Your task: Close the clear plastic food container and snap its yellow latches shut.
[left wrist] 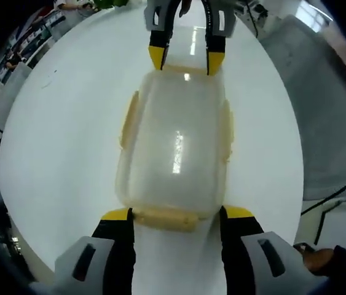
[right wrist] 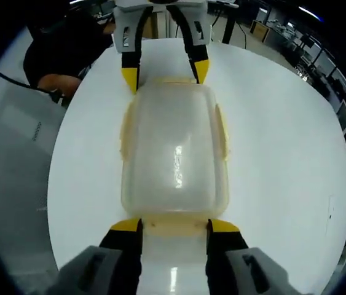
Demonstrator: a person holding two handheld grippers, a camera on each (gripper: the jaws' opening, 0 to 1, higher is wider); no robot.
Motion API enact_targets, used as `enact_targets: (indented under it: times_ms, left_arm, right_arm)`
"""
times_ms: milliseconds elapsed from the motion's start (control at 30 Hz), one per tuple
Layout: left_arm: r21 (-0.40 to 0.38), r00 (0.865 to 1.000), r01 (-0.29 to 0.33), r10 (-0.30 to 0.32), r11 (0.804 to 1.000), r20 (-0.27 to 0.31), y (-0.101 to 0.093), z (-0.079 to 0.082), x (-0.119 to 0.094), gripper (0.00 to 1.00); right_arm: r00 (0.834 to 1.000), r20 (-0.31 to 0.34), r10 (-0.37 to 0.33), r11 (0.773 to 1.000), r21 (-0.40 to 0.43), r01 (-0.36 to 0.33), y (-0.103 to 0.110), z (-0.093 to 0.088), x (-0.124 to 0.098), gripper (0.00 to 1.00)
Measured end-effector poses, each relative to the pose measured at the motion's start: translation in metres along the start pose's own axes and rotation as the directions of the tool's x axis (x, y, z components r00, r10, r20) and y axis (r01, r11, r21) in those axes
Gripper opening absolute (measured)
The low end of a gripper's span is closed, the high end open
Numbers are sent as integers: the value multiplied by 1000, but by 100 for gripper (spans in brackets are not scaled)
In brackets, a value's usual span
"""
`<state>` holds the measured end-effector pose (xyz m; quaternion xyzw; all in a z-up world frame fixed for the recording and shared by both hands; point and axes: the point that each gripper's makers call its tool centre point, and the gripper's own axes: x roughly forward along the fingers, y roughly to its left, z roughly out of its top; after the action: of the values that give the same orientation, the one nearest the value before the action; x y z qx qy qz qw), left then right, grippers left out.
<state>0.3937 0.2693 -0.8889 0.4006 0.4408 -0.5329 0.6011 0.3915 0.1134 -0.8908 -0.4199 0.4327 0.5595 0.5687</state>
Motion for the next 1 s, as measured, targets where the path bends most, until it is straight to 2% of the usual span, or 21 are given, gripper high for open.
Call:
enact_targets:
  times_ms: [233,600,733,833,900,1000]
  left_arm:
    - [44,999,13,-12,999,-31,-1,-3,-1,50]
    - [85,999,22,-19,996,-39,4,-5,-2,43]
    - [74,1000,19,-17,997,-24,10,-5,-2,38]
    - [80,1000,22,-21,997,-20,7,-5,-1,38]
    - [55,1000,17,-16,998,-13,7,-5,-1,38]
    - [59,999,12,-10,998,-34,6,-4,0,38]
  right_arm:
    - [1000,6,4,1000,-9,-4,1,-1,0,38]
    - [1000,14,5,1000,-10,-5,0,-1,0,38]
    - [1000,10,4,1000,-8,-4,0,-1,1,38]
    - [1000,14,4,1000,-7,-4,0,-1,1,38]
    - [1000,20,6,1000,-9,-6,0,-1,1,38]
    - [1000,29,10,1000,-23,-10,0,-1,1,38]
